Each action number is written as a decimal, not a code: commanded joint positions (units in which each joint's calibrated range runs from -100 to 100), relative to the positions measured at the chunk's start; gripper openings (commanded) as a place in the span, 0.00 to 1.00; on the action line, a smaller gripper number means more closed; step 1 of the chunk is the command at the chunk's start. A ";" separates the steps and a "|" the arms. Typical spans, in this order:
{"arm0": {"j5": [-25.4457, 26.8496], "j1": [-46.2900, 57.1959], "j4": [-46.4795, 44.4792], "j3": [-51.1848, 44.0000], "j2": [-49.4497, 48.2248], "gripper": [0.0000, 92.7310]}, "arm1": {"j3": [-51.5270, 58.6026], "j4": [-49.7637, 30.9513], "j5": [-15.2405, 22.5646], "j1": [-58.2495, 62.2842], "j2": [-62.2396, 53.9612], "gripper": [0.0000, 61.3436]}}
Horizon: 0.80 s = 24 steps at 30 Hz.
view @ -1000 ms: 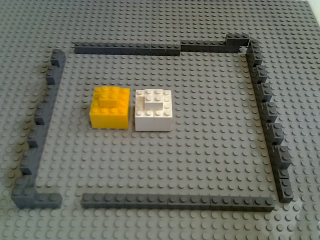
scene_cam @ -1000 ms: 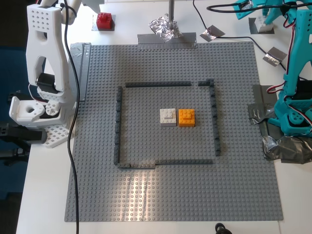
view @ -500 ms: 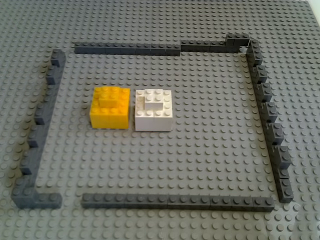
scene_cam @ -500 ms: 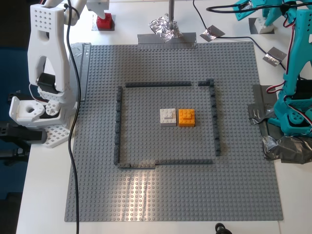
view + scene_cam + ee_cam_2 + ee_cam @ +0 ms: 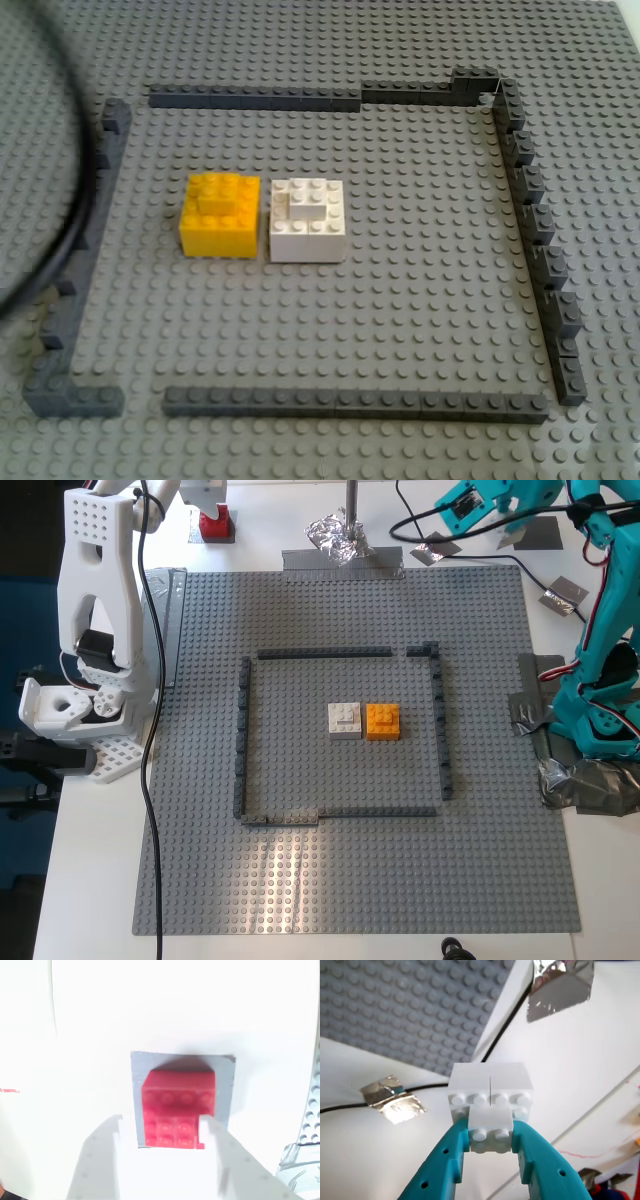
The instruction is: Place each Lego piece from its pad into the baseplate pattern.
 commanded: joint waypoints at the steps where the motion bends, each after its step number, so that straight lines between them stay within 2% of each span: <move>1: 0.30 -4.91 -0.01 5.24 -10.01 0.00 | -0.15 -0.11 -0.64 0.01 -0.56 0.31; 9: 0.30 -16.81 -0.01 15.08 -20.14 0.00 | -0.15 -0.03 -0.83 -0.13 -0.30 0.26; 11: 0.05 -19.64 -0.01 17.52 -22.29 0.00 | -0.15 -0.03 -0.98 -0.28 -0.56 0.19; 13: -0.09 -22.62 -0.01 20.32 -24.61 0.00 | -0.24 -0.03 -0.98 -0.42 -0.99 0.02; 24: -0.39 -36.98 -0.66 39.64 -38.60 0.00 | -1.87 4.37 -1.08 0.88 -9.14 0.00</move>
